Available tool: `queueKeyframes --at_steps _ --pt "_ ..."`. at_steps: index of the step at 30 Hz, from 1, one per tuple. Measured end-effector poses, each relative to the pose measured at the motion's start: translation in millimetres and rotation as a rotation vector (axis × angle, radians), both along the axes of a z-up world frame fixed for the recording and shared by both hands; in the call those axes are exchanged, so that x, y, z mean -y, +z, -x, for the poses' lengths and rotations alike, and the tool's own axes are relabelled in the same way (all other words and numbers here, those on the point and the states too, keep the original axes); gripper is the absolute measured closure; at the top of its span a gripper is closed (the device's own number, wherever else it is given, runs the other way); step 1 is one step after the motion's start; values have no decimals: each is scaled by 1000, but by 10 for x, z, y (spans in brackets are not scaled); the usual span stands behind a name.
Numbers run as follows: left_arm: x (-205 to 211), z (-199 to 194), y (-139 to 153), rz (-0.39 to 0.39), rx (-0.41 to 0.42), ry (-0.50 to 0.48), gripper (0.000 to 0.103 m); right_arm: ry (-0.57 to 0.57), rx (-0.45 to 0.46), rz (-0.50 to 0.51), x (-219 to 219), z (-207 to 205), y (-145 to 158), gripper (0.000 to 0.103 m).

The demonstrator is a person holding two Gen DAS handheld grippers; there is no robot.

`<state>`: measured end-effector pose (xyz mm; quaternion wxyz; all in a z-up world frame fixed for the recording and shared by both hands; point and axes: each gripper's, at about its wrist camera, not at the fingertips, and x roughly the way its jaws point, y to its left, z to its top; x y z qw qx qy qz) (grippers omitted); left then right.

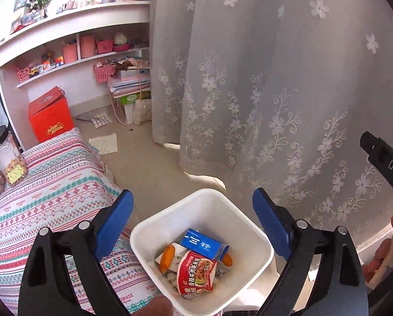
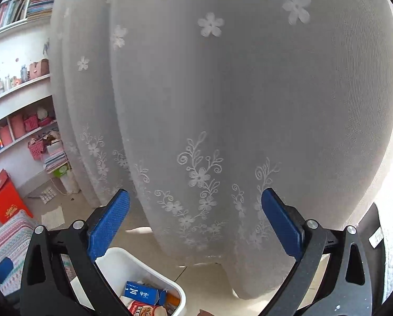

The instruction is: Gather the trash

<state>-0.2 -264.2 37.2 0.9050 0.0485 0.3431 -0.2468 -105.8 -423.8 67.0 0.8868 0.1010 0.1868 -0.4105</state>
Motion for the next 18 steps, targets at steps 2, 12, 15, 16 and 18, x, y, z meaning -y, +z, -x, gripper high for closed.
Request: queueKeyframes --at_steps 2,12,15,16,18 --pt "-154 -1 64 -2 19 33 10 36 0 18 -181 -58 15 7" --pt "-1208 34 305 -79 147 302 7 259 -18 -15 -1020 -368 1 7" --pt "-1576 50 341 -81 158 365 7 337 -14 -2 -1356 -448 2 7" --pt "-1695 58 350 -85 158 383 7 359 -15 7 -1477 -474 2 7" --pt "-1921 78 361 -90 158 418 7 385 -22 26 -1712 -522 -4 7"
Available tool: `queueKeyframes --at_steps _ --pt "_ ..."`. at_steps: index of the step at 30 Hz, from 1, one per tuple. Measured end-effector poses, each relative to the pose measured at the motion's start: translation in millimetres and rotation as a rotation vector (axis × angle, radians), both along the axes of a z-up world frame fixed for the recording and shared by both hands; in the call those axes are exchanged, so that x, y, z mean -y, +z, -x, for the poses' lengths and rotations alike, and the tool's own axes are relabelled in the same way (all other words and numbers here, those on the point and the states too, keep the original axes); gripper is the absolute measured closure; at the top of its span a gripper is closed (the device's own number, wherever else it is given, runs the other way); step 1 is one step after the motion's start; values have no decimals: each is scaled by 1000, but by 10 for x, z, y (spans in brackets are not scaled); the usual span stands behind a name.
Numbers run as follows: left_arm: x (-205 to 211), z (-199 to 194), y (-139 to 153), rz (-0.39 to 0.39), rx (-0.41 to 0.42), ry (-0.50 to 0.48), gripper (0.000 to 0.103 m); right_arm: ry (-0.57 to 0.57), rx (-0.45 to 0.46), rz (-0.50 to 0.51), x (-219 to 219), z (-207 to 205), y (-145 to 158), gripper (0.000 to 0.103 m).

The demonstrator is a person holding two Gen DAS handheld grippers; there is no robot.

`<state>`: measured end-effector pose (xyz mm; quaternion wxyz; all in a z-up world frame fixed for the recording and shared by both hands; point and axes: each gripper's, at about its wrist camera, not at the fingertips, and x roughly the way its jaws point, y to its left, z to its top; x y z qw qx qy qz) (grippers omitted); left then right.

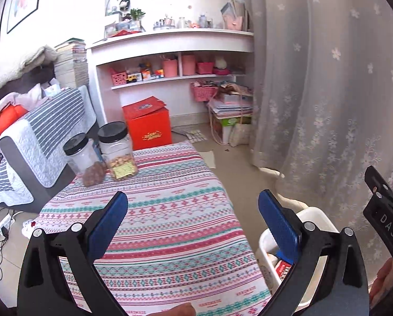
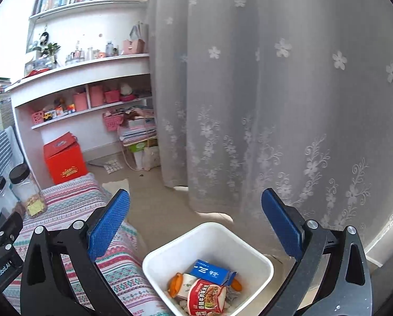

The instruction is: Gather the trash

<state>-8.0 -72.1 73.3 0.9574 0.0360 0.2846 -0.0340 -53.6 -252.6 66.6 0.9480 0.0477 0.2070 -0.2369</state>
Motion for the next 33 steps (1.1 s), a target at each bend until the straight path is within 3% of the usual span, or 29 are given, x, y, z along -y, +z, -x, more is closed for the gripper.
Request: queueKeyframes --at_steps 6,15,33 --pt "-579 19 -56 6 -40 70 7 109 -4 -23 -566 -129 -47 7" --pt "-1206 -97 -320 81 -155 130 7 193 -31 68 -1223 -255 -232 7" --pt "-1529 -193 -424 43 -143 240 7 246 -87 57 -1443 -548 -379 7"
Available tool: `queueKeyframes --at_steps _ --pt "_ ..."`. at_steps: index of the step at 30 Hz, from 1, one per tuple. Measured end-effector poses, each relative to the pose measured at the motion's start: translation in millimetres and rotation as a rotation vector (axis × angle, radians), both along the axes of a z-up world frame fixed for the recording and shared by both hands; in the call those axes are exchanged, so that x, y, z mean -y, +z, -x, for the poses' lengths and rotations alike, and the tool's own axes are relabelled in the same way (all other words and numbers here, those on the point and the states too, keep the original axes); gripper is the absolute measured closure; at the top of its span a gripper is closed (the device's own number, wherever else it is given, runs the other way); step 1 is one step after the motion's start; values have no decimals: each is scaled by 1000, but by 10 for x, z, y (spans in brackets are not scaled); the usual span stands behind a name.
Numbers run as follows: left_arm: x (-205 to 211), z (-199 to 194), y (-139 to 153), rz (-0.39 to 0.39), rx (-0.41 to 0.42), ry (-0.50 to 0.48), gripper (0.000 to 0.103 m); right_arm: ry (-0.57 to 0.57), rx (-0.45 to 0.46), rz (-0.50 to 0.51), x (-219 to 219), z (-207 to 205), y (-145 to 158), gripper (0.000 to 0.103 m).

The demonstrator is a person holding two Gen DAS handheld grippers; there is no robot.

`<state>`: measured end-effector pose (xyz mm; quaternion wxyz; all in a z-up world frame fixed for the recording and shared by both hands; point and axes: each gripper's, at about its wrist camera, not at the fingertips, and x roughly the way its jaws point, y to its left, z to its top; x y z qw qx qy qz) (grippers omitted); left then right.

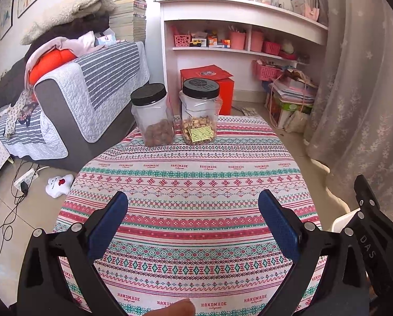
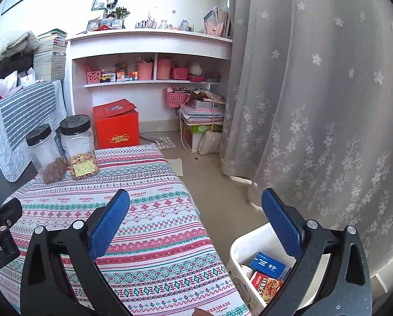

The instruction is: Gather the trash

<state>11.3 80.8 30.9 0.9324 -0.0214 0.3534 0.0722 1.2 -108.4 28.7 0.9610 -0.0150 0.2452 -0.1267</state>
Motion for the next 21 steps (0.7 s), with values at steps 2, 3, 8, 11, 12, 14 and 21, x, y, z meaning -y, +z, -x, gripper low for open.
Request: queueKeyframes --at_steps 2,3,8,11,12,14,21 --pt "-5 2 4 -4 2 3 7 1 0 -1 -4 -7 -2 7" --pt "-5 1 6 -6 4 4 7 1 -1 -1 -5 -10 -2 7" --pt "-6 13 21 -10 13 9 7 -3 -7 -17 20 -19 -4 7" --pt "-5 17 29 -12 18 11 7 -3 -8 -19 34 -17 -7 7" --pt "-8 6 28 -11 17 11 7 -2 -8 -18 36 -17 -7 7" --pt "-8 8 29 -9 16 10 7 1 -10 -22 43 -15 -9 7" --pt "-8 4 30 -12 16 11 7 0 -12 -25 63 -15 -10 7"
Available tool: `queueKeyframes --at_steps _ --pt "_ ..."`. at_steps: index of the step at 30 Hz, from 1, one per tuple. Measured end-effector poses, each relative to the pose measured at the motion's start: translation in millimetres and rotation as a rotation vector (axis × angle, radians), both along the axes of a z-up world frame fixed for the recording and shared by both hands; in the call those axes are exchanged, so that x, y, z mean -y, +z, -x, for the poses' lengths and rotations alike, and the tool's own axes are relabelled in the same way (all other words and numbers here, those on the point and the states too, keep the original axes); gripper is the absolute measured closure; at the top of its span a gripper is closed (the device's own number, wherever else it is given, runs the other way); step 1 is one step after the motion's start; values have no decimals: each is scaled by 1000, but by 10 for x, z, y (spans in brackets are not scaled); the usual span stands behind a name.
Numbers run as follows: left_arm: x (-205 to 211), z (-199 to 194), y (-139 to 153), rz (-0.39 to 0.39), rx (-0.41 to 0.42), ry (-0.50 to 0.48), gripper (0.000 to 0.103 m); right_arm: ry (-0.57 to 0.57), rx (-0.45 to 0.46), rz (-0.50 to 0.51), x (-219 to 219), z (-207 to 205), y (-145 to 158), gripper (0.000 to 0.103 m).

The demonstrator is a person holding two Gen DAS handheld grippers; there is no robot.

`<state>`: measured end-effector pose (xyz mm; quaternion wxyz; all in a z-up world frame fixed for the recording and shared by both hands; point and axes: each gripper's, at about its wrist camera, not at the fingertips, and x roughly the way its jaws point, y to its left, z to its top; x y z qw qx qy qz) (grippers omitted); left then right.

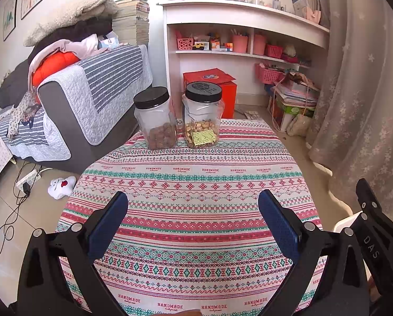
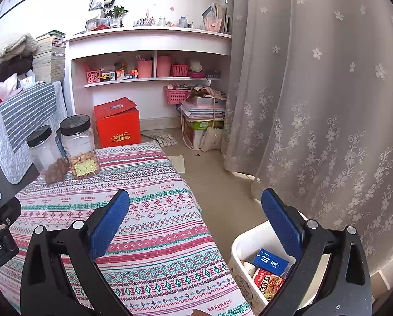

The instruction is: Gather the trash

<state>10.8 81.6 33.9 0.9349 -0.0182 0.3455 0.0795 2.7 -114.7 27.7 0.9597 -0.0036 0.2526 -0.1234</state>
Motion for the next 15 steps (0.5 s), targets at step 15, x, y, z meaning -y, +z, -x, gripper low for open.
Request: queueKeyframes --at_steps 15 --pt "9 -29 -29 11 5 -20 7 12 -23 -14 3 -17 -42 7"
